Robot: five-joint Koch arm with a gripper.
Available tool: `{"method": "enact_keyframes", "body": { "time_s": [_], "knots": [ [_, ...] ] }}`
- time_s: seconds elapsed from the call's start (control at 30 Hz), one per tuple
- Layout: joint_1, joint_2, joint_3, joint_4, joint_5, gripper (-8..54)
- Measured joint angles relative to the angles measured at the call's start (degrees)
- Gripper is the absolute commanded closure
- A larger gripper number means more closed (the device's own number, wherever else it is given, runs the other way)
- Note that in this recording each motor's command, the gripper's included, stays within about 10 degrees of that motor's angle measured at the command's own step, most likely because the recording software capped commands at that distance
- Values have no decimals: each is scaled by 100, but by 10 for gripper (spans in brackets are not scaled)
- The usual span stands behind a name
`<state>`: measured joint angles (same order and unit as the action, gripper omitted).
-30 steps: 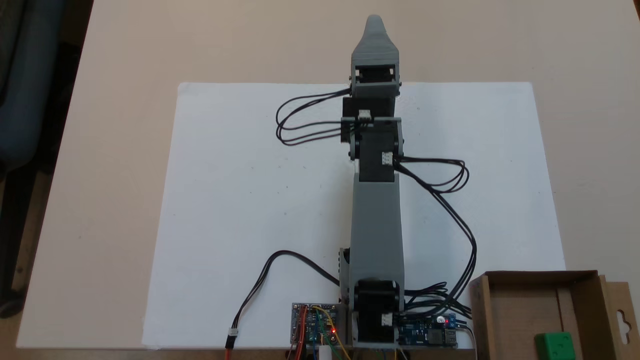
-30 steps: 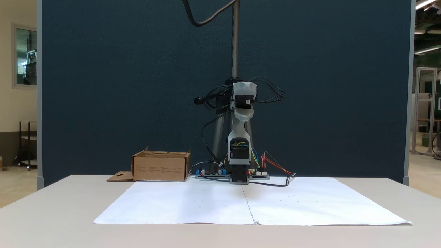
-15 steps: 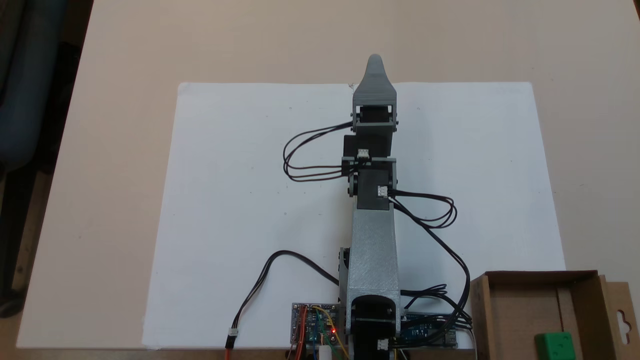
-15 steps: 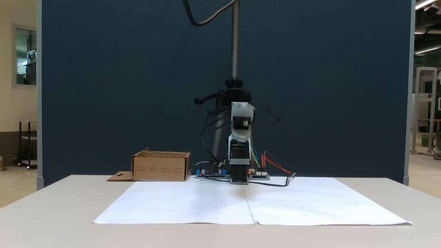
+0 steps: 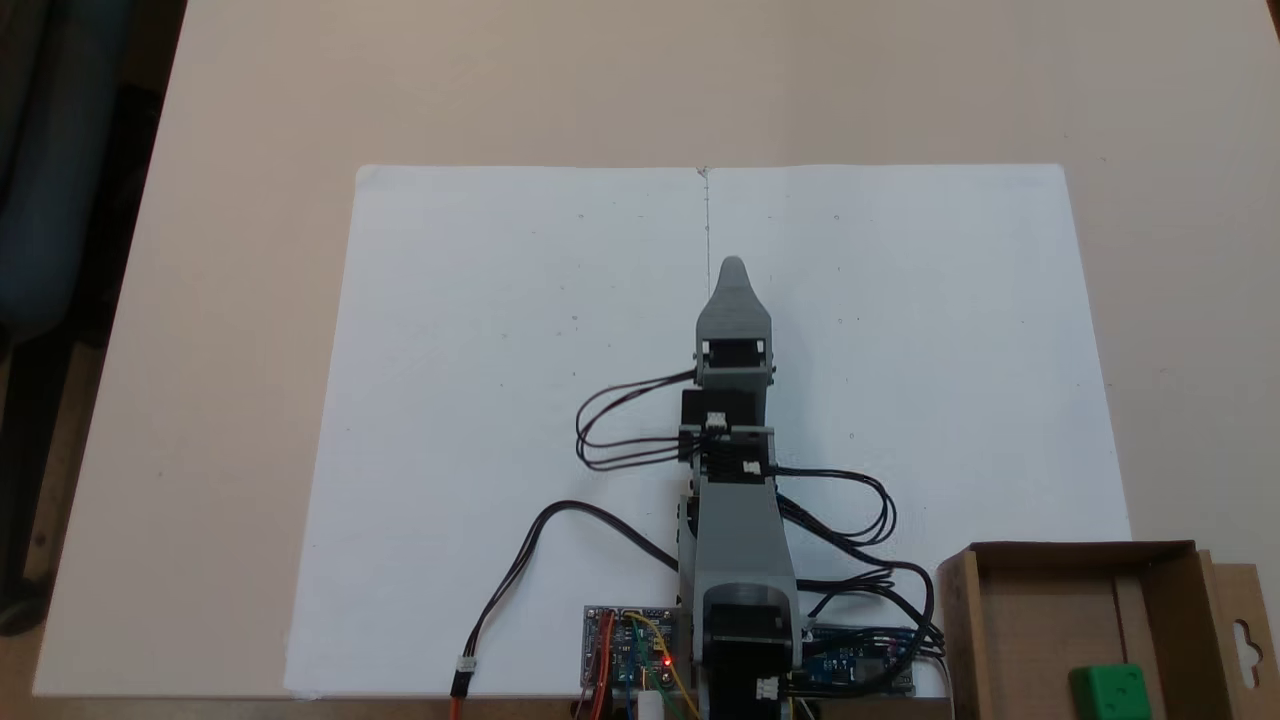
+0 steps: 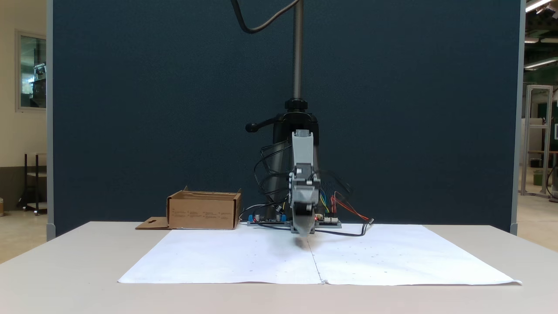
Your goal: Grasp a green dice and put it in the bin.
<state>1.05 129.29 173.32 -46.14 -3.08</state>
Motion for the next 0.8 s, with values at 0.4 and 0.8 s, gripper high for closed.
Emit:
{"method": "enact_keyframes", "body": {
  "time_s": [0.4,0.8],
  "knots": [
    [-9,0,229,-1986,9,7],
    [-9,0,229,-3929,9,6]
  ]
}}
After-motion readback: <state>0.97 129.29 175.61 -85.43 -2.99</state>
